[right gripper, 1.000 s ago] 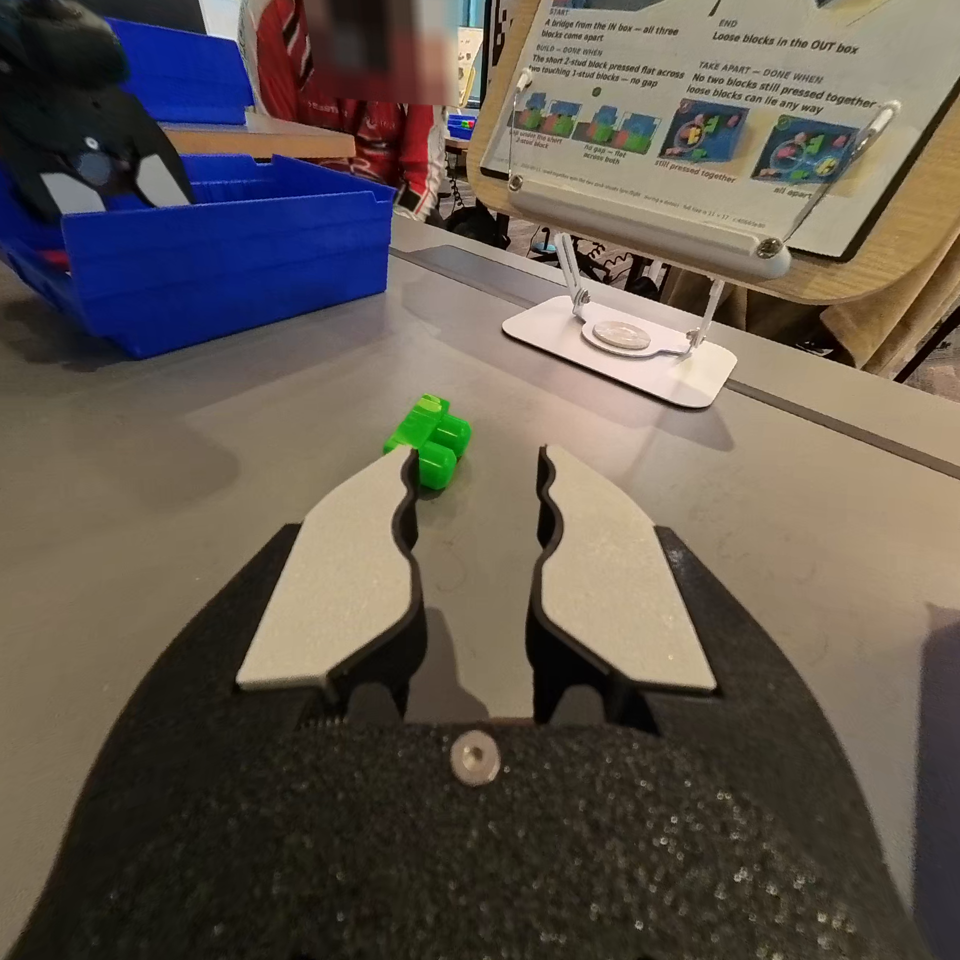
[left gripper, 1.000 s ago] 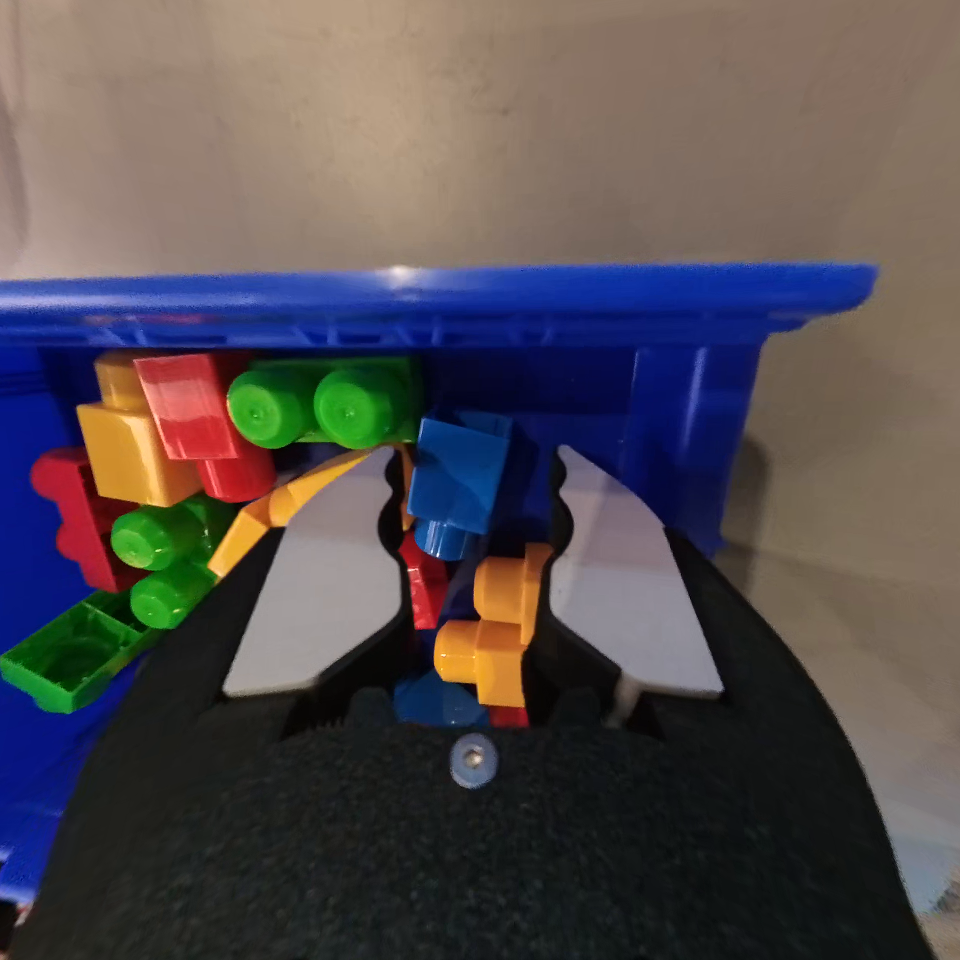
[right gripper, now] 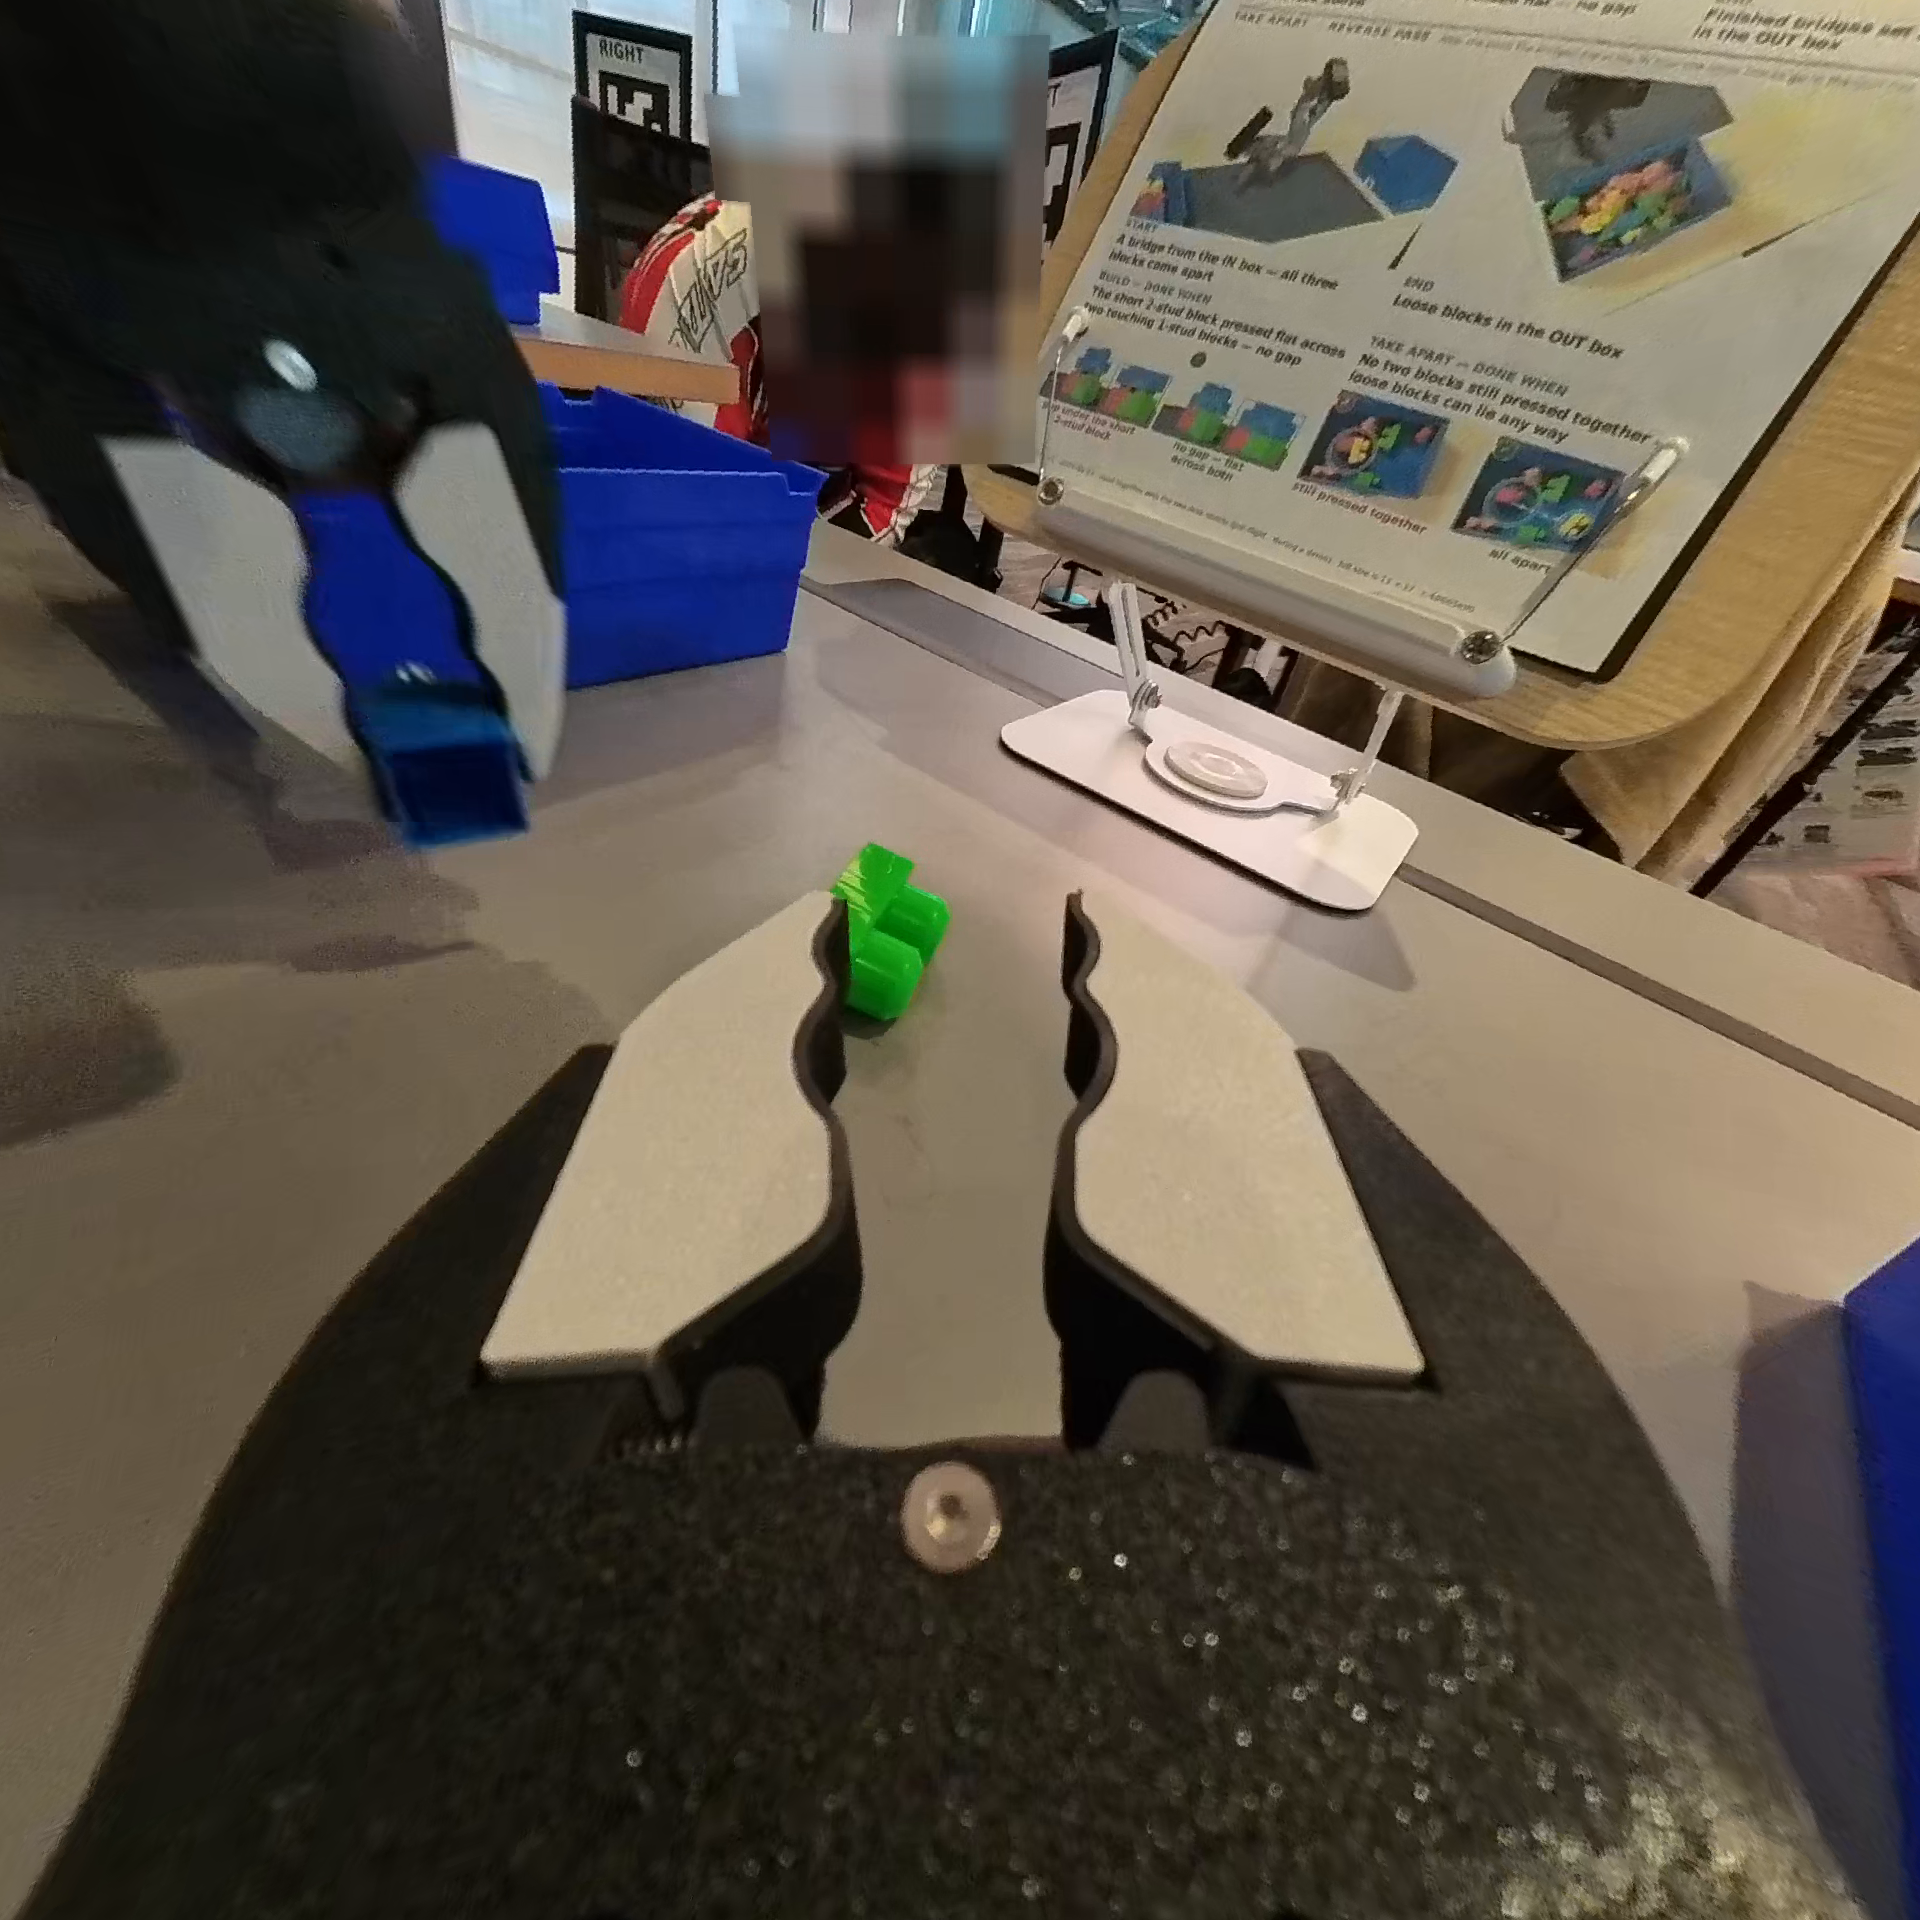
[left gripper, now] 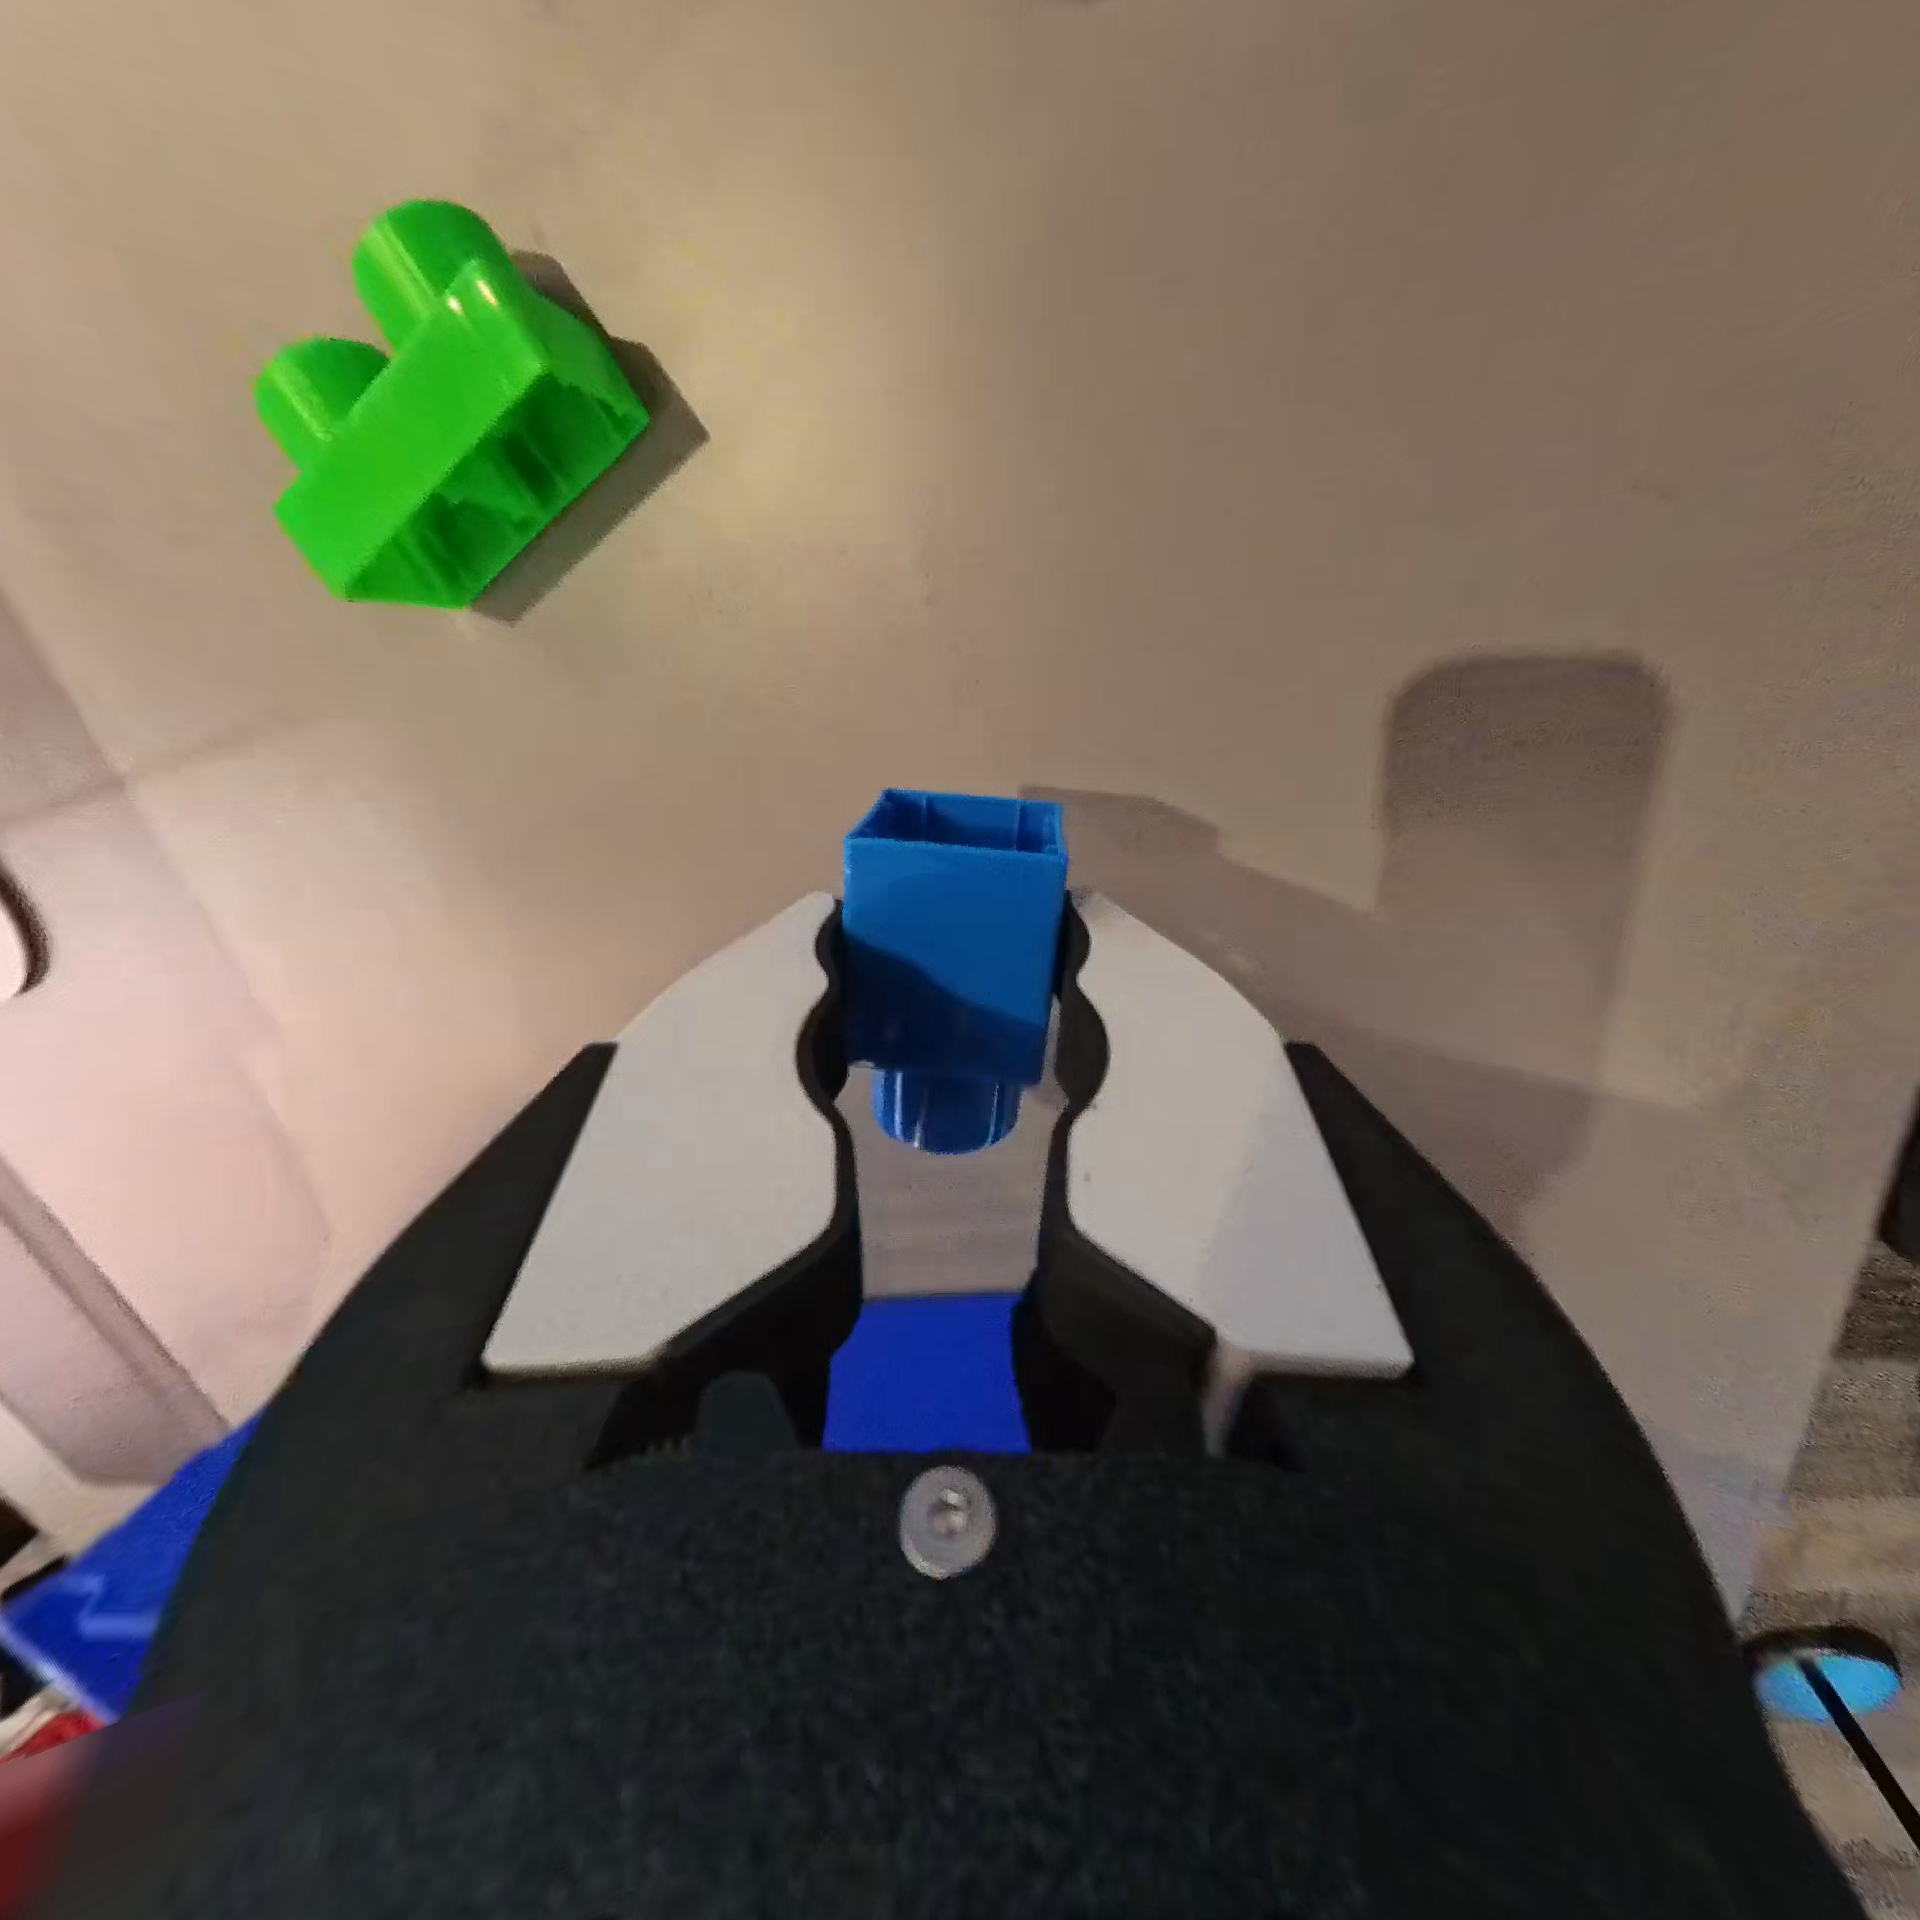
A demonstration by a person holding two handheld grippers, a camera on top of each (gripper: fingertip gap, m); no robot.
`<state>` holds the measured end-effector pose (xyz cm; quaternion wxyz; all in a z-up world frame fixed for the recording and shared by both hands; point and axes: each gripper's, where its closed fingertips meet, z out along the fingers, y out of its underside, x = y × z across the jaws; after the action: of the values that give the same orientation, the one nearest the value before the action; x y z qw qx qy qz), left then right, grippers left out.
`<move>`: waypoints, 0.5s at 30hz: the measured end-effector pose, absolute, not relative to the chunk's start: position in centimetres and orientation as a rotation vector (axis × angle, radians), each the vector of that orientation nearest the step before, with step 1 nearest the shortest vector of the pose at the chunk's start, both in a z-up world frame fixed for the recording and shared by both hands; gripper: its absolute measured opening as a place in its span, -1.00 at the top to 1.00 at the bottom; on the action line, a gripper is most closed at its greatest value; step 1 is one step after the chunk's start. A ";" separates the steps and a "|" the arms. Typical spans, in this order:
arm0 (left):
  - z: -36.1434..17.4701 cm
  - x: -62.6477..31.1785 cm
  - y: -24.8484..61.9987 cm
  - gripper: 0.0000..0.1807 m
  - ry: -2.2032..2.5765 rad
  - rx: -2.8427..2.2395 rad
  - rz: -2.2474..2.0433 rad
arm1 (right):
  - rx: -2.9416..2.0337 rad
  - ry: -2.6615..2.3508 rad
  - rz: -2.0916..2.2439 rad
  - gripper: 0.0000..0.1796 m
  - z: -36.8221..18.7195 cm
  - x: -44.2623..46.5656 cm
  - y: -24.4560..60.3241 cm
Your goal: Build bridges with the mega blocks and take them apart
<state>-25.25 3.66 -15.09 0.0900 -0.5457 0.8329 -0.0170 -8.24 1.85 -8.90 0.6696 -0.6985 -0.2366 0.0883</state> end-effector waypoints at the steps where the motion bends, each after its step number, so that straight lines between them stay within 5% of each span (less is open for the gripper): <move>1: -15.9 -24.4 3.8 0.60 2.486 -1.632 -0.077 | -1.576 -0.530 0.205 0.57 -8.9 -8.2 1.8; 15: -19.2 -22.4 3.9 0.58 2.588 -1.619 -0.118 | -1.601 -0.534 0.251 0.58 -9.5 -8.3 1.3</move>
<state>-22.41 3.93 -19.23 0.0434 -0.5295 0.8463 -0.0384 -8.29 1.29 -9.48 0.6577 -0.7068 -0.2356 0.1108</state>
